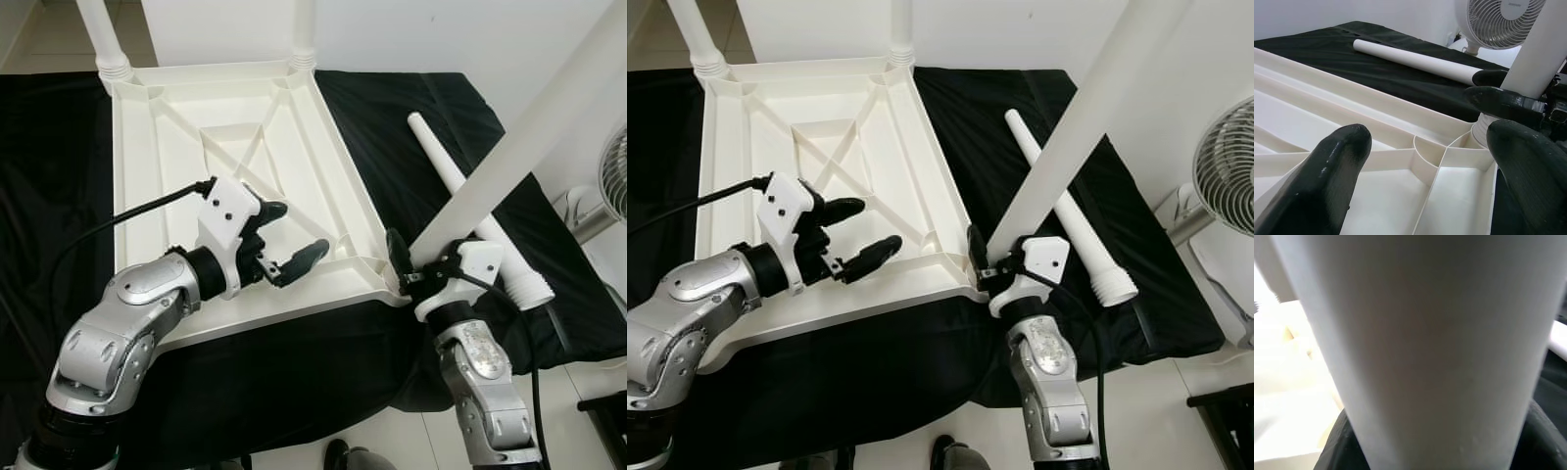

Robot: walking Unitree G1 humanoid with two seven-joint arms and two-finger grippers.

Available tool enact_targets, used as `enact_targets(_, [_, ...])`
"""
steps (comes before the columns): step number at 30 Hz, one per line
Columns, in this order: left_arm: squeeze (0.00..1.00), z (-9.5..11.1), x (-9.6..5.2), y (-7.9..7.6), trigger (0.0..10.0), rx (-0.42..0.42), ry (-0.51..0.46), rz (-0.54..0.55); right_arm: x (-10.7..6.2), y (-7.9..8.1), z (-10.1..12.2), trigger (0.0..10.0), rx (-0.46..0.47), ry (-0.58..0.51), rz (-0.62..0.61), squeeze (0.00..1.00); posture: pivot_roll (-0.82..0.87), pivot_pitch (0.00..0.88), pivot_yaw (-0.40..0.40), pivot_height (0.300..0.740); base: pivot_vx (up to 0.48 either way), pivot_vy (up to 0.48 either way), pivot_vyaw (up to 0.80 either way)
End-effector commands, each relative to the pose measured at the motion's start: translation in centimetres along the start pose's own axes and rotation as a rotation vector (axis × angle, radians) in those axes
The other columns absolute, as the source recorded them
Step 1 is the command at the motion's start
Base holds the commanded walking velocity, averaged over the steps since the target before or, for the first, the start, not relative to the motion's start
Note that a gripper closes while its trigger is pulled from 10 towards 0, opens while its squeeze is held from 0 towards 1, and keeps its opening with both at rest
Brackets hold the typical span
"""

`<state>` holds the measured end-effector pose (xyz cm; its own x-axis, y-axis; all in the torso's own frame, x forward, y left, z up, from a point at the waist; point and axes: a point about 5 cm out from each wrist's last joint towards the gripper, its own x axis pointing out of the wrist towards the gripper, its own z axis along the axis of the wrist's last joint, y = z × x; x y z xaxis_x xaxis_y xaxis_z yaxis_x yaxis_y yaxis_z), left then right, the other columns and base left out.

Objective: Building children table

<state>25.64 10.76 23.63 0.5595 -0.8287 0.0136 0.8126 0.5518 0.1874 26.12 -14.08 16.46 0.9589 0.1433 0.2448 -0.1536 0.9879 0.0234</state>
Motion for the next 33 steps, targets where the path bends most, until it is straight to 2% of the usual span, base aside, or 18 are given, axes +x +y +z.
enact_targets(1, [0.0, 0.1, -0.1, -0.1, 10.0, -0.004, -0.003, 0.033, -2.3, -1.3, -5.6, 10.0, -0.006, 0.304, -0.112, 0.0, 0.09, 0.263, -0.014, 0.74, 0.0, 0.0, 0.0])
enact_targets(12, [0.0, 0.1, 0.0, -0.1, 10.0, -0.005, -0.005, 0.028, -2.3, -1.8, -5.6, 10.0, -0.016, 0.303, -0.17, 0.0, 0.09, 0.266, -0.013, 0.74, 0.0, 0.0, 0.0])
enact_targets(14, [0.0, 0.2, 0.1, -0.2, 10.0, -0.008, -0.007, 0.026, -2.3, -1.9, -5.4, 10.0, -0.036, 0.29, -0.228, 0.0, 0.09, 0.269, -0.009, 0.74, 0.0, 0.0, 0.0])
enact_targets(16, [0.0, 0.2, 0.1, -0.2, 10.0, -0.008, -0.007, 0.026, -2.3, -1.9, -5.4, 10.0, -0.036, 0.29, -0.228, 0.0, 0.09, 0.269, -0.009, 0.74, 0.0, 0.0, 0.0])
enact_targets(23, [0.0, 0.2, 0.2, -0.2, 10.0, -0.007, -0.009, 0.021, -2.3, -2.1, -5.4, 10.0, -0.042, 0.277, -0.411, 0.0, 0.09, 0.262, -0.007, 0.74, 0.0, 0.0, 0.0])
enact_targets(28, [0.0, 0.2, 0.3, -0.2, 10.0, -0.007, -0.009, 0.02, -2.3, -2.2, -5.4, 10.0, -0.044, 0.271, -0.444, 0.0, 0.08, 0.26, -0.008, 0.74, 0.0, 0.0, 0.0])
enact_targets(30, [0.0, 0.3, 0.3, -0.1, 10.0, -0.004, -0.013, 0.021, -2.2, -2.4, -5.3, 10.0, -0.058, 0.267, -0.521, 0.0, 0.09, 0.254, -0.008, 0.74, 0.0, 0.0, 0.0])
enact_targets(33, [0.0, 0.3, 0.3, 0.0, 10.0, -0.002, -0.015, 0.023, -2.2, -2.5, -5.2, 10.0, -0.059, 0.264, -0.551, 0.0, 0.09, 0.252, -0.007, 0.74, 0.0, 0.0, 0.0])
